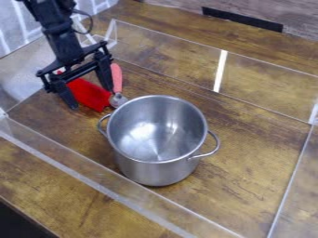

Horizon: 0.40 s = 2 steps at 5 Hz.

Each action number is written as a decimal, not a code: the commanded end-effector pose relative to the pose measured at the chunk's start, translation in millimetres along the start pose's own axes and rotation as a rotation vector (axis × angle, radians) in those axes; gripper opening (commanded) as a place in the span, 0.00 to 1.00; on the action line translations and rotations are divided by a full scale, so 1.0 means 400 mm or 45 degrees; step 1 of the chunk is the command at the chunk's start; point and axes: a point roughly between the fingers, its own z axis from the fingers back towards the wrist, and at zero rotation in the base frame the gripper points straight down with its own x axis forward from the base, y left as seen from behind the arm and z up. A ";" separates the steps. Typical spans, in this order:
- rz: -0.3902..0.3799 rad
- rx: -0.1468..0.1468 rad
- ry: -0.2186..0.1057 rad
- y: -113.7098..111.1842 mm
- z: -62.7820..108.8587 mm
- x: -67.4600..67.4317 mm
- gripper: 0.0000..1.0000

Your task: Put the red object in the silver pot

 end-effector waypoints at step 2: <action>0.008 -0.123 -0.037 -0.024 0.095 -0.013 1.00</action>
